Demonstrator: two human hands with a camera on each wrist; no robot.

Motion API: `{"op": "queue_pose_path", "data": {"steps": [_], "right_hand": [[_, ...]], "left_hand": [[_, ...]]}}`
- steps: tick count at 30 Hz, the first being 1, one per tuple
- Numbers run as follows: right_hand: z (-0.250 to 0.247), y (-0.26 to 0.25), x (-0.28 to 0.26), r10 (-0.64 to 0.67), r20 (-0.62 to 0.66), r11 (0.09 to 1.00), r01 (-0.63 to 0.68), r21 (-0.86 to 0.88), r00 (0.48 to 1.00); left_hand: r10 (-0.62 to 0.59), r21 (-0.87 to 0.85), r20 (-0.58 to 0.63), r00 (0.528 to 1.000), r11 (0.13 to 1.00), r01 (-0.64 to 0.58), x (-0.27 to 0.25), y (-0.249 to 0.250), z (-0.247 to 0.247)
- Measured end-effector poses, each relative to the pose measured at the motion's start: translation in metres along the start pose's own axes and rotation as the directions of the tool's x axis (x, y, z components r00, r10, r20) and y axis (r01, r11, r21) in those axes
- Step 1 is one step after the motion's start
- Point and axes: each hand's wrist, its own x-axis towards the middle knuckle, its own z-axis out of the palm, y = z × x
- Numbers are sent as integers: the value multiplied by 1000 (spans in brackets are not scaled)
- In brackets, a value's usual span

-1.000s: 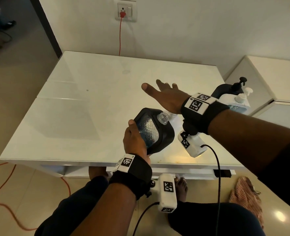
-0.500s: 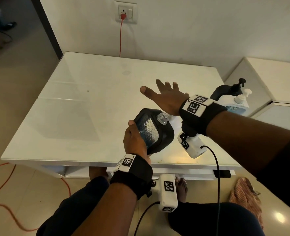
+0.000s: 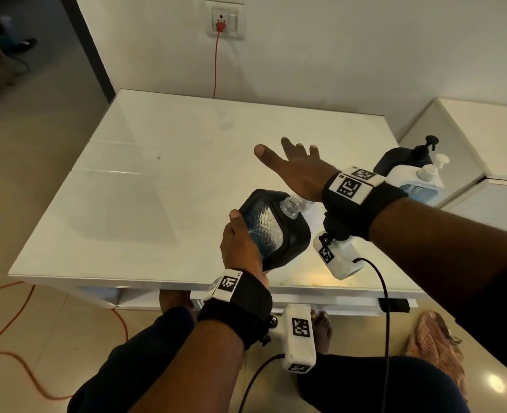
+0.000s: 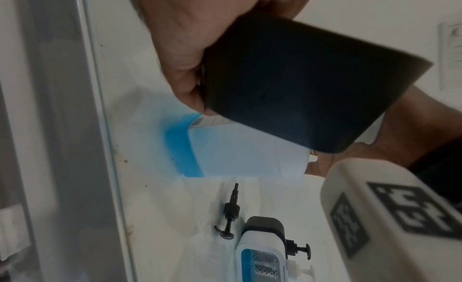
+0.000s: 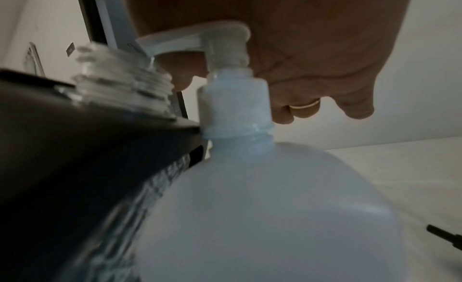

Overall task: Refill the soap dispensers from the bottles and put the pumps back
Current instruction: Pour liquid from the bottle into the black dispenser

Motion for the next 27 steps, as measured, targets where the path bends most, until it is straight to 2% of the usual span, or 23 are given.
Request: {"op": "queue_pose_path", "data": {"steps": [19, 23, 27], "right_hand": [[-1, -3, -3, -5, -8, 999, 5, -46, 1000], [-7, -7, -3, -6, 23, 1000, 6, 12, 1000], [-5, -4, -4, -4, 3, 1000, 4, -11, 1000]], "left_hand": [[40, 73, -18, 999, 997, -39, 11, -10, -3], [24, 57, -9, 1000, 998, -24, 2, -3, -2], [4, 45, 3, 1000, 999, -4, 1, -2, -2]]}}
